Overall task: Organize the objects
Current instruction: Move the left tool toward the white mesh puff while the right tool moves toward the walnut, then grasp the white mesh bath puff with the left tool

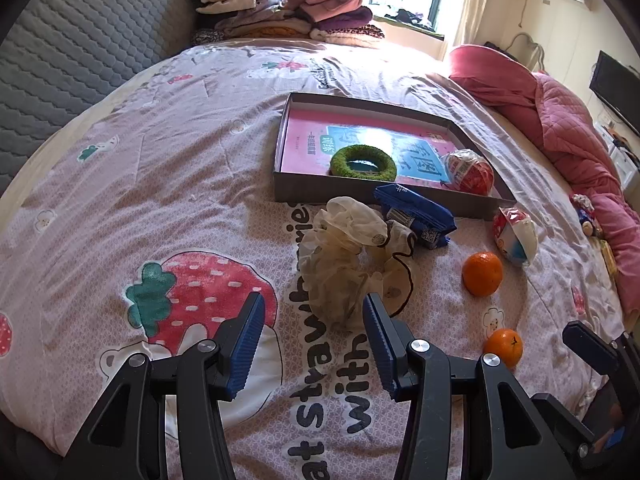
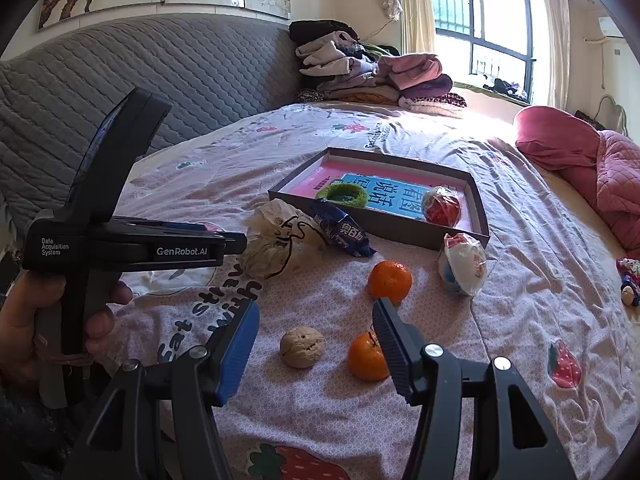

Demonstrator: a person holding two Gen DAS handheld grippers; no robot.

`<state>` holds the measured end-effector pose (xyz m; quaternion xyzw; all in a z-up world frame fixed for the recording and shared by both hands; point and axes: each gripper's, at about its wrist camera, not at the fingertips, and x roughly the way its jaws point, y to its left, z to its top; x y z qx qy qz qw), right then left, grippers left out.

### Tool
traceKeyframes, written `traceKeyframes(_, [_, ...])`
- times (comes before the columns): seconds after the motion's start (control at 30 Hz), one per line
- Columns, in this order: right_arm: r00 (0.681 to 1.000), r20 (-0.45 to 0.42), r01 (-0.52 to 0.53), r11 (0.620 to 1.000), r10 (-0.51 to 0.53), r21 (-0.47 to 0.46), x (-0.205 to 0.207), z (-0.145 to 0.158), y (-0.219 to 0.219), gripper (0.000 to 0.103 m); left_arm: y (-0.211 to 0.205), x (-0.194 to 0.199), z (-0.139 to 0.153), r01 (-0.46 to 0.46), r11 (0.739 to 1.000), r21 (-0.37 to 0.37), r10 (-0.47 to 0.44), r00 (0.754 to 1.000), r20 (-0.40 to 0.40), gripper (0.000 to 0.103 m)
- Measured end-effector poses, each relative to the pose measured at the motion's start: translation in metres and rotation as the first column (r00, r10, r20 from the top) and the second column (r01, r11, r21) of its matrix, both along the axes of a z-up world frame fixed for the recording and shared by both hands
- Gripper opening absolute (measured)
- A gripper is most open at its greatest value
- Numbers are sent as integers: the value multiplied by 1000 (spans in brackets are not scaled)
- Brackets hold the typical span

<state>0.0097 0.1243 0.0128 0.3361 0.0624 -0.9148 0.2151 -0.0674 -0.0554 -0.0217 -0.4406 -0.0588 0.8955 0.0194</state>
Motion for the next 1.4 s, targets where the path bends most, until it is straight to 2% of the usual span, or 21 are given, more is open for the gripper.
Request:
traceKeyframes(0.7, [996,56,-67,996,64,51,-1,-31,-16,59,0,-8,-14,13,1000,10,-12,1000,-11,52])
traceKeyframes(1.07, [995,44,-94,986,89,137,-5,-47,-32,59,-1,-26,-24,-4,1000,-10,4,1000,-5,52])
traceKeyframes(1.4, [993,77,-108,976,94,190,-15,-61,-39,45,6,-44,-33,18,1000,-9,-18,1000,2,52])
